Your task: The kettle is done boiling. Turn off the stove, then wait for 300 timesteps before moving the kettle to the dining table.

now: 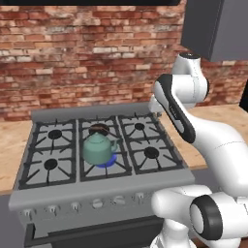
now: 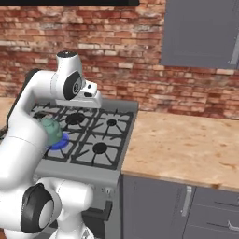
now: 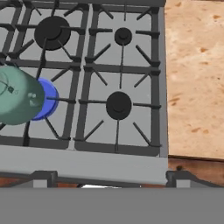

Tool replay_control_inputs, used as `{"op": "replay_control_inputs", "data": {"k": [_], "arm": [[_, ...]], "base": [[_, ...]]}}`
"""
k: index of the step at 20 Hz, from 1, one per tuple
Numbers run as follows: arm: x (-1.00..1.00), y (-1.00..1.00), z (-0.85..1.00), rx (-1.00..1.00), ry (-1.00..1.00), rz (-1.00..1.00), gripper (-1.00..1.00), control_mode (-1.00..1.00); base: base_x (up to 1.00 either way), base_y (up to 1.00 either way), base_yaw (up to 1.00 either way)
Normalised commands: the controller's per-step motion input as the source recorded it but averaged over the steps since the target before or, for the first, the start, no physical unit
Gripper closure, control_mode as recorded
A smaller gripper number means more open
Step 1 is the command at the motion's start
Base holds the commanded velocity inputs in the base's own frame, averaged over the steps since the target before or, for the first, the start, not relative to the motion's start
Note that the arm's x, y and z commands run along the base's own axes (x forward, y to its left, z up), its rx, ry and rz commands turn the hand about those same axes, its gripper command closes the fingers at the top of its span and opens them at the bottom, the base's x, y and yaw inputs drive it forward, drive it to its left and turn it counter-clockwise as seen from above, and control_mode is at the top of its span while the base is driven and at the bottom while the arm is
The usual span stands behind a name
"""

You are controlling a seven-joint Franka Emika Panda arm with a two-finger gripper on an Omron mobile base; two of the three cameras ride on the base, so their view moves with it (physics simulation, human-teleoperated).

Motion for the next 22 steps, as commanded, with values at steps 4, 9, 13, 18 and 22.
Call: {"op": "replay_control_inputs", "data": {"k": [4, 9, 13, 18, 22], "arm": [[0.0, 0.0, 0.0, 0.0, 0.0, 0.0, -1.0, 1.0], [0.0, 0.0, 0.0, 0.0, 0.0, 0.0, -1.0, 1.0], [0.0, 0.0, 0.0, 0.0, 0.0, 0.0, -1.0, 1.0], [0.0, 0.0, 0.0, 0.0, 0.0, 0.0, -1.0, 1.0], [0.0, 0.0, 0.0, 0.0, 0.0, 0.0, -1.0, 1.0]], "base": [[0.0, -0.46, 0.02], [0.0, -0.45, 0.01], [0.0, -0.43, 0.01], [0.0, -0.42, 0.01], [0.0, -0.37, 0.0]]}}
